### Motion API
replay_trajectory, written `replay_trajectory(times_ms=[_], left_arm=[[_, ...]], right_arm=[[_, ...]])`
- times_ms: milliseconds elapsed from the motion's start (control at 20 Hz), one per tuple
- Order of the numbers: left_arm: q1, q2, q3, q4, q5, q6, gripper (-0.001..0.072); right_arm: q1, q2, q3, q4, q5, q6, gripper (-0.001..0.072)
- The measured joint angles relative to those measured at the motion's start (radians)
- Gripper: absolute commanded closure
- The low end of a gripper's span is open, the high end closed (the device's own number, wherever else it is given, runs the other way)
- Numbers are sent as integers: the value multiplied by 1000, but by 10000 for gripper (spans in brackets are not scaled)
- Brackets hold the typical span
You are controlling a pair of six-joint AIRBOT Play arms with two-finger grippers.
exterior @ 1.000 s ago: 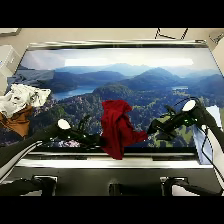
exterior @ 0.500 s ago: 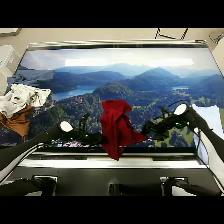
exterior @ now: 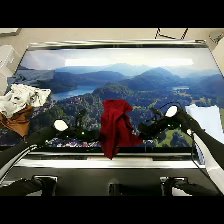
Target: Fold the clothes and pants, and hang the long-sleeved shirts on hangers.
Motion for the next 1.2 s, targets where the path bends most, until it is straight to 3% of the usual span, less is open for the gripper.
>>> replay_trajectory(times_ms=[200,450,700,950,1100,1200], left_arm=[[75,98,51,72,-17,0,684],[235,363,348,197,-24,-1,683],[333,592,640,228,98,-10,683],[362,715,721,250,230,-21,683],[369,728,734,269,273,-26,683],[372,702,735,313,233,-40,683]], right_arm=[[0,59,96,-54,20,-24,676],[0,217,502,-369,-4,18,674],[0,381,844,-563,-96,86,674],[0,483,927,-642,-96,104,673],[0,497,936,-666,-11,103,673],[1,480,924,-671,76,103,673]])
